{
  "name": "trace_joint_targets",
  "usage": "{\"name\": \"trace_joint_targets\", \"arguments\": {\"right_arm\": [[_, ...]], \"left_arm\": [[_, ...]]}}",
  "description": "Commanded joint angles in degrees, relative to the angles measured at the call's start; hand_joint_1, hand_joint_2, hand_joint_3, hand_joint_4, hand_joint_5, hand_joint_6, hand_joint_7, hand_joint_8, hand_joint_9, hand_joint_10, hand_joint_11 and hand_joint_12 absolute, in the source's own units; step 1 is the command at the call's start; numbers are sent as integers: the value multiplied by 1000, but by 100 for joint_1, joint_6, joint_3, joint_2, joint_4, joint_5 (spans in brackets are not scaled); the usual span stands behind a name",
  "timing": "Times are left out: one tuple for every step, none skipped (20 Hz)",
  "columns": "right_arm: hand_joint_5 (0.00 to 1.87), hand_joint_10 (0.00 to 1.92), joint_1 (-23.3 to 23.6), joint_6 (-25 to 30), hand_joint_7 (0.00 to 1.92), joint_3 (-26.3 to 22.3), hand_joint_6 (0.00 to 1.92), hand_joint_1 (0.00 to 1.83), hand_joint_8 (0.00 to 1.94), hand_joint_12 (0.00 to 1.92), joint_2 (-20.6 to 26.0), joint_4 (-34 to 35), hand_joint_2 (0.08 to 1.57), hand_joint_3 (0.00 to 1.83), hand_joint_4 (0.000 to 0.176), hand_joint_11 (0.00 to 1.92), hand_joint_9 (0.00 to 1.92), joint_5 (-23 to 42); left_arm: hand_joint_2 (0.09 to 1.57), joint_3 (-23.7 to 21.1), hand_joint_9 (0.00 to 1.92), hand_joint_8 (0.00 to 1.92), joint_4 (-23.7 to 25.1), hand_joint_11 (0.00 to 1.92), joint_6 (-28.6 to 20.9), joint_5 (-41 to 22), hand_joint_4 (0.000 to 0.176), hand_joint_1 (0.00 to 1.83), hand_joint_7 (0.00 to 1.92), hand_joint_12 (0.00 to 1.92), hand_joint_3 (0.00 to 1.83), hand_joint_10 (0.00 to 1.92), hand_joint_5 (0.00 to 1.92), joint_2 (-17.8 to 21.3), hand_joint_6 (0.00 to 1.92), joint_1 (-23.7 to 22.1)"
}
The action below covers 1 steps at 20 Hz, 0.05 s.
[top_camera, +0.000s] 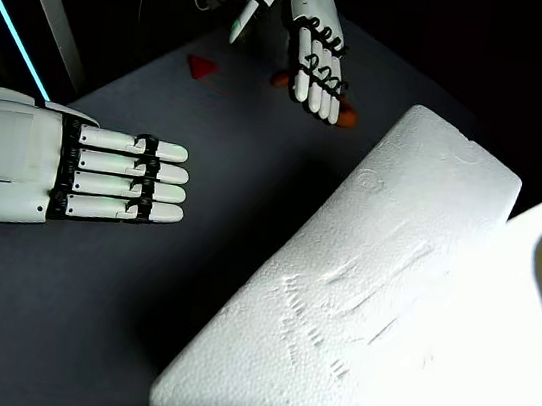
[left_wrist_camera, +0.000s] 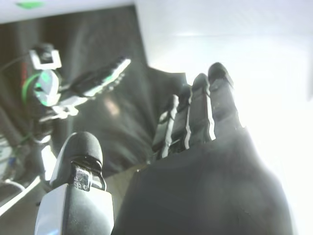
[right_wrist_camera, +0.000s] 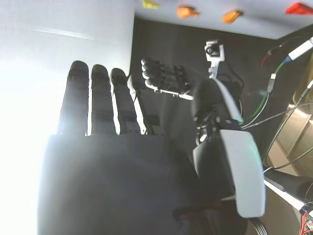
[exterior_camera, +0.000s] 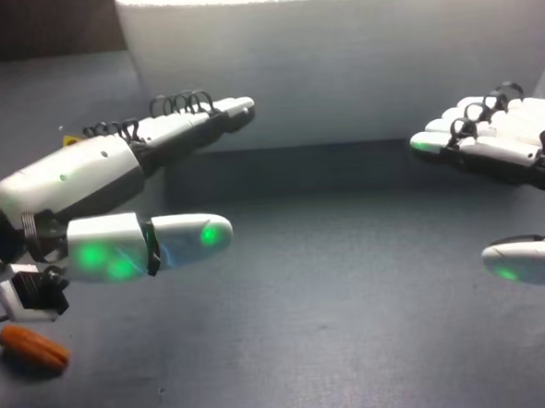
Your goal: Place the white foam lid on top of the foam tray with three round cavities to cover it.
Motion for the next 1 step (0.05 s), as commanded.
{"name": "trace_joint_targets", "arguments": {"right_arm": [[0,0,23,55,0,2,0,269,0,0,42,92,1330,0,0,0,0,683]], "left_arm": [[1225,21,0,0,-165,0,-56,-672,30,260,0,0,0,0,0,7,0,-83]]}}
